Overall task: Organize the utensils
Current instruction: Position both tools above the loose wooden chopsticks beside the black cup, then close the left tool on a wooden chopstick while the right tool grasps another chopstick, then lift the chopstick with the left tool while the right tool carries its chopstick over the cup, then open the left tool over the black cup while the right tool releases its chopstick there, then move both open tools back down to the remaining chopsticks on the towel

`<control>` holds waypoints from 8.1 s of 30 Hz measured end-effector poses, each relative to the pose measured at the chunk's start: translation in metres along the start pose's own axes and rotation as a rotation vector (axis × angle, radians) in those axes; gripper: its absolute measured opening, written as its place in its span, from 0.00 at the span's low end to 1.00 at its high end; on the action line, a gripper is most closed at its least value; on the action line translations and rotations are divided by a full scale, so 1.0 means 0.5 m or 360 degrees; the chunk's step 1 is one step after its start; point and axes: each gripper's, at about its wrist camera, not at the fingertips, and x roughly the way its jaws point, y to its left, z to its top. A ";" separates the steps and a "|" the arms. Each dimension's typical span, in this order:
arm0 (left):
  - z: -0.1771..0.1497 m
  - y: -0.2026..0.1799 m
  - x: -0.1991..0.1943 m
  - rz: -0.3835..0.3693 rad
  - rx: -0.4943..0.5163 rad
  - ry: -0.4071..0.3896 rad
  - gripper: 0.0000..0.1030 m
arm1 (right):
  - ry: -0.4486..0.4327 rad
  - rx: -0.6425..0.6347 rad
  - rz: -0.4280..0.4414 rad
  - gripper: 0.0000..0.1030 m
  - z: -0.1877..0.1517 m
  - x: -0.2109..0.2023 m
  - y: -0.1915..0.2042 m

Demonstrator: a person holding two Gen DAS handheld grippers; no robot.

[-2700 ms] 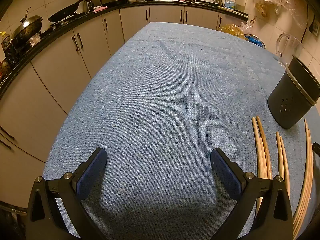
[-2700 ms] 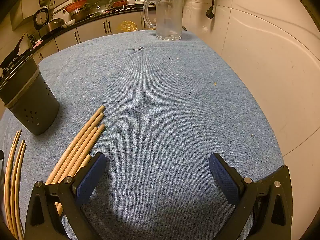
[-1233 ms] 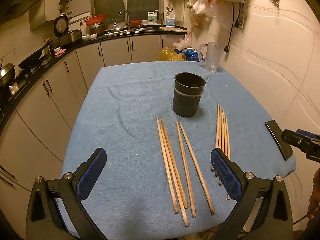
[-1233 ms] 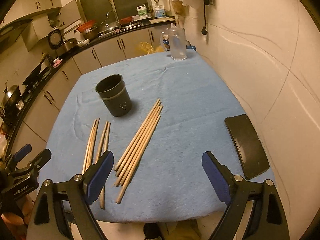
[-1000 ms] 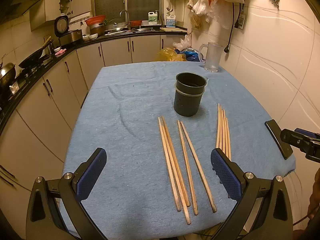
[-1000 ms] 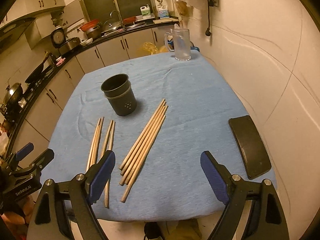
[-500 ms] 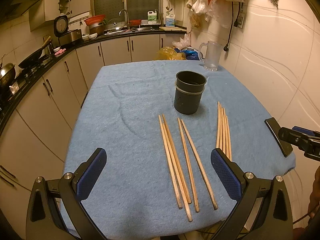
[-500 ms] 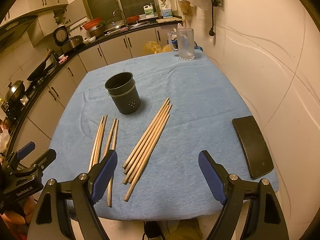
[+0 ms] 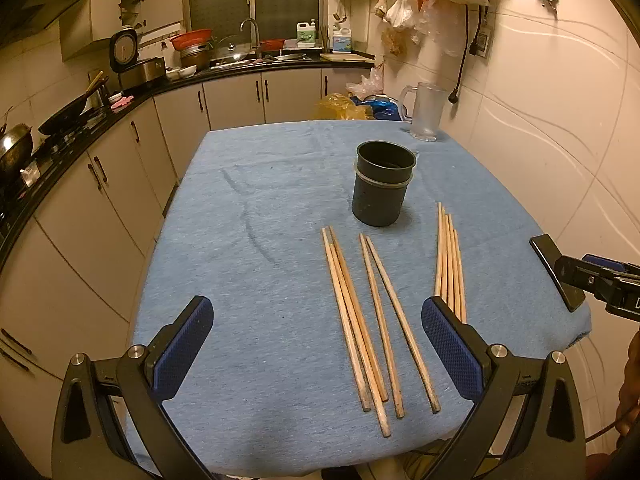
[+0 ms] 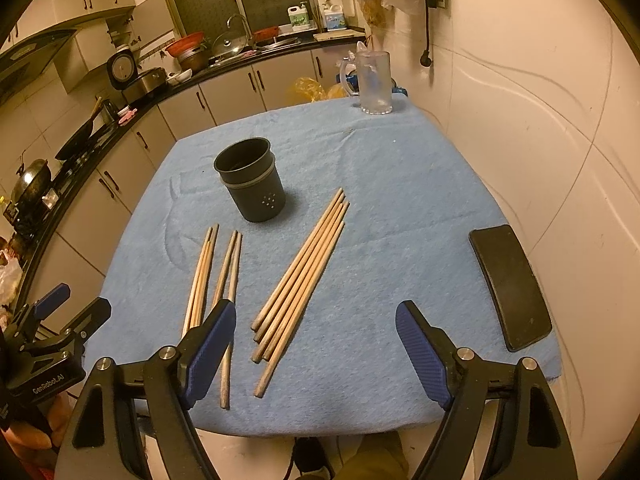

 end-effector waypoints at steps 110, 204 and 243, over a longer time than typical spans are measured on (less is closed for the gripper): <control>0.144 0.022 0.258 -0.0326 -0.0313 0.0431 0.06 | 0.0626 0.0324 0.0267 0.06 0.215 0.336 -0.067; 0.425 0.027 0.229 -0.0422 -0.0395 0.0118 0.27 | 0.0043 0.0235 0.0492 0.25 0.500 0.220 -0.013; 0.069 0.036 0.282 -0.0429 -0.0470 0.0617 0.27 | 0.0537 0.0552 0.0292 0.25 0.173 0.305 -0.141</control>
